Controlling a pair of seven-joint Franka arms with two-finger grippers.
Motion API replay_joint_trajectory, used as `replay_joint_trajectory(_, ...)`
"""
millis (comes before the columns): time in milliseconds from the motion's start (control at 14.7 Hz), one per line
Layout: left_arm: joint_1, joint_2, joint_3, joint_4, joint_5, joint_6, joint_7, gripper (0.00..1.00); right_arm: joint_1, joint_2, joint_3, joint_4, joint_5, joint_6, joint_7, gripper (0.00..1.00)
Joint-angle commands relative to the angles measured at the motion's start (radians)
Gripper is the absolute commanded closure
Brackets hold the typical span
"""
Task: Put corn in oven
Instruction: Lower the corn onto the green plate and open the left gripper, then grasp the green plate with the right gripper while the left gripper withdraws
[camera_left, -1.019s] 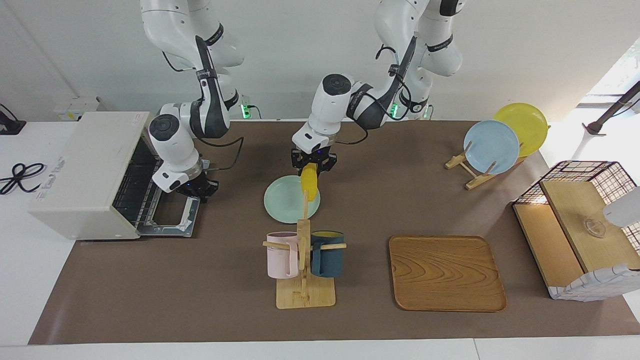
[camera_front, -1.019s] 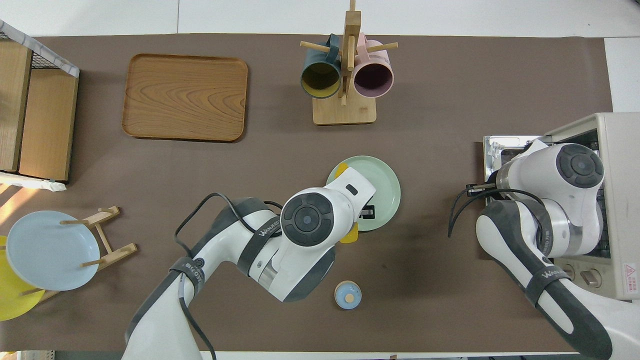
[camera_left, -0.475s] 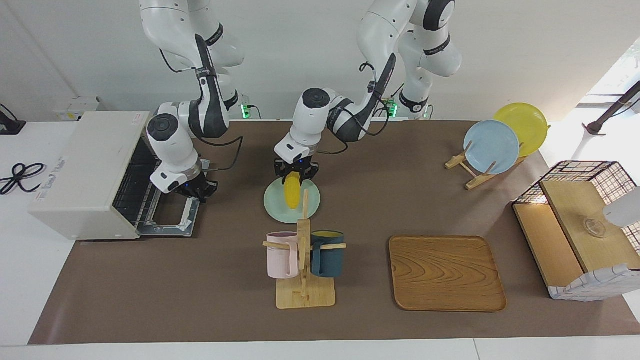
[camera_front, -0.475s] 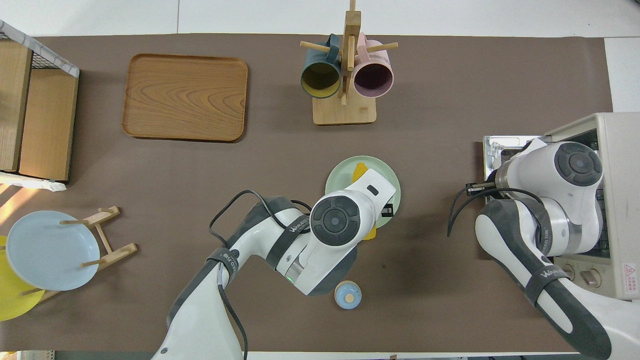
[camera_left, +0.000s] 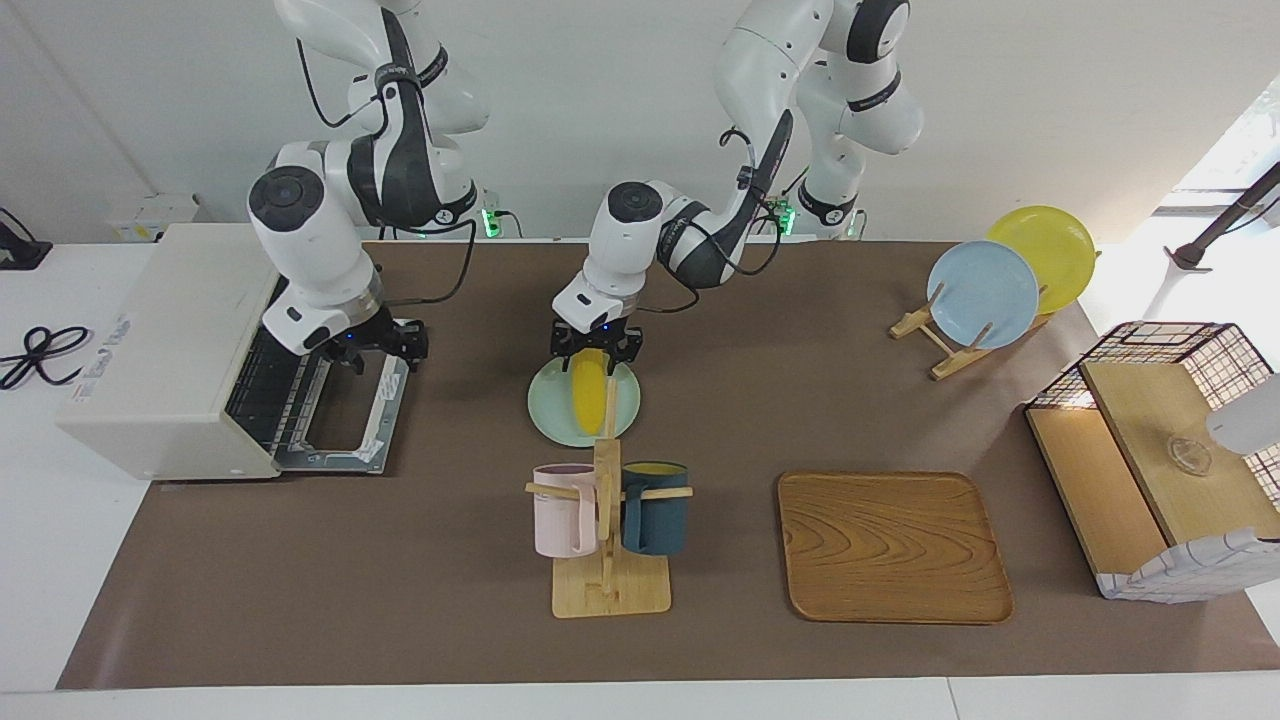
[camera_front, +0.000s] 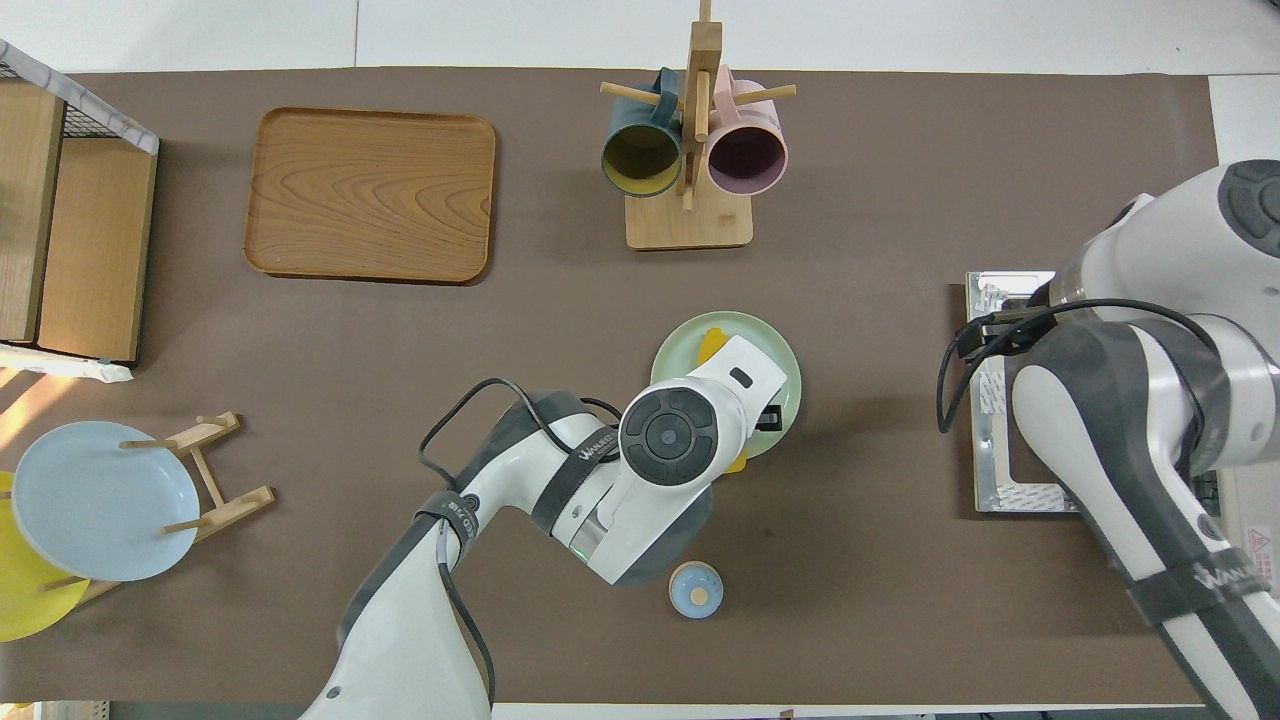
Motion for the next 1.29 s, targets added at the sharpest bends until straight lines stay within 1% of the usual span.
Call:
replay_joint_trajectory(0,0.042,-0.049,0.011,0.006,-0.005,-0.072,0.018,0.0,-0.001,-0.09,0.004,-0.014,0.016,-0.04,0.005,0.0)
replay_joint_trajectory(204,0.146,-0.147,0.01,0.006,-0.005,-0.215,0.124,0.0,0.002,-0.083,0.03,0.006,0.027,-0.063,0.002,0.0)
replay_joint_trajectory(272,0.184,-0.175,0.01,0.008,-0.005,-0.252,0.156,0.0,0.022,-0.08,0.053,0.007,0.05,-0.059,0.017,0.0)
replay_joint_trajectory(340,0.227,-0.202,0.01,0.009,-0.005,-0.285,0.182,0.0,0.043,-0.074,0.058,0.016,0.084,-0.056,0.06,0.0)
replay_joint_trajectory(475,0.307,-0.241,0.011,0.024,-0.007,-0.358,0.251,0.0,0.137,-0.029,0.061,0.074,0.098,-0.057,0.172,0.0)
replay_joint_trajectory(543,0.353,-0.255,0.013,0.047,-0.008,-0.397,0.282,0.0,0.195,0.027,0.061,0.123,0.096,-0.053,0.247,0.0)
replay_joint_trajectory(611,0.402,-0.259,0.014,0.081,-0.008,-0.448,0.319,0.0,0.284,0.125,0.06,0.203,0.087,-0.022,0.375,0.0)
replay_joint_trajectory(679,0.441,-0.259,0.014,0.109,-0.007,-0.485,0.348,0.0,0.338,0.178,0.06,0.254,0.082,0.004,0.442,0.0)
replay_joint_trajectory(815,0.516,-0.259,0.014,0.162,-0.004,-0.554,0.405,0.0,0.41,0.251,0.06,0.3,0.041,0.05,0.516,0.0)
replay_joint_trajectory(951,0.597,-0.273,0.014,0.19,0.012,-0.628,0.498,0.0,0.499,0.354,0.06,0.352,-0.019,0.099,0.595,0.0)
replay_joint_trajectory(1019,0.642,-0.288,0.014,0.189,0.032,-0.66,0.553,0.0,0.507,0.386,0.06,0.355,-0.055,0.13,0.611,0.14)
replay_joint_trajectory(1155,0.714,-0.316,0.014,0.187,0.046,-0.715,0.661,0.0,0.511,0.405,0.06,0.31,-0.06,0.209,0.61,0.55)
replay_joint_trajectory(1223,0.74,-0.333,0.014,0.187,0.047,-0.741,0.687,0.0,0.516,0.41,0.06,0.291,-0.066,0.225,0.61,0.61)
